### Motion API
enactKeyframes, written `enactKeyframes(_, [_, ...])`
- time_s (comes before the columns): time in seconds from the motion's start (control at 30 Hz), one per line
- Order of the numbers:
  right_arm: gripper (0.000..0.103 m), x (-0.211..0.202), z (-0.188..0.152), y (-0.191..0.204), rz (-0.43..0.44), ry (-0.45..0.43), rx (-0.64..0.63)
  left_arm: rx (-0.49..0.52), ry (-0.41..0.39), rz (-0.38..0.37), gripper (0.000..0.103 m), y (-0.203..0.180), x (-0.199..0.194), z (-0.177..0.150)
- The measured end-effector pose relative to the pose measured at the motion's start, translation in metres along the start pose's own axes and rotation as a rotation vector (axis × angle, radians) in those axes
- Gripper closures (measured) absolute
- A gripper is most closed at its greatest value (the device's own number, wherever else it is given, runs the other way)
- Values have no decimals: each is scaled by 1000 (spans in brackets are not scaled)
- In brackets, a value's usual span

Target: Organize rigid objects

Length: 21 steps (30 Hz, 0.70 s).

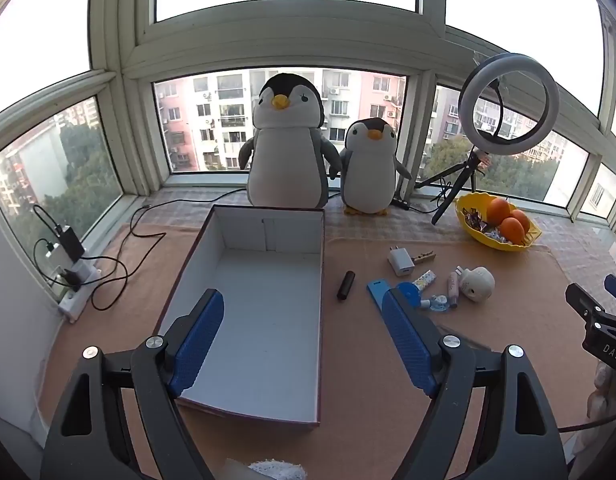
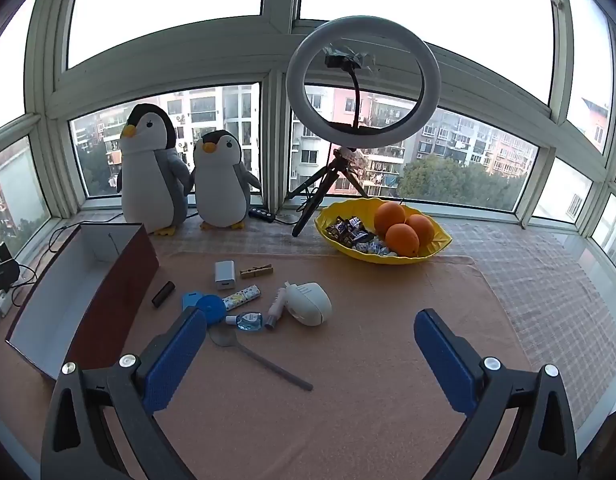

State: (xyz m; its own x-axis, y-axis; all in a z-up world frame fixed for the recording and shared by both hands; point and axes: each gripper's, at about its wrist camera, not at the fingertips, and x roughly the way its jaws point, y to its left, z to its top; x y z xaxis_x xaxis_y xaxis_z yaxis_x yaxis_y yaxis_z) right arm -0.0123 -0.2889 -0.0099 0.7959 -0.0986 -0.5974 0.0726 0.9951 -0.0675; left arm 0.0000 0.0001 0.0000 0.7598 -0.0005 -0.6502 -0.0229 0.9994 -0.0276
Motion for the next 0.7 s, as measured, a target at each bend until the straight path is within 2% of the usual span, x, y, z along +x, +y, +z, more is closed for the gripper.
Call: enactKeyframes(0.7, [0,2,0,-2,9,11,14,19,-5,5,21,-4,1,1])
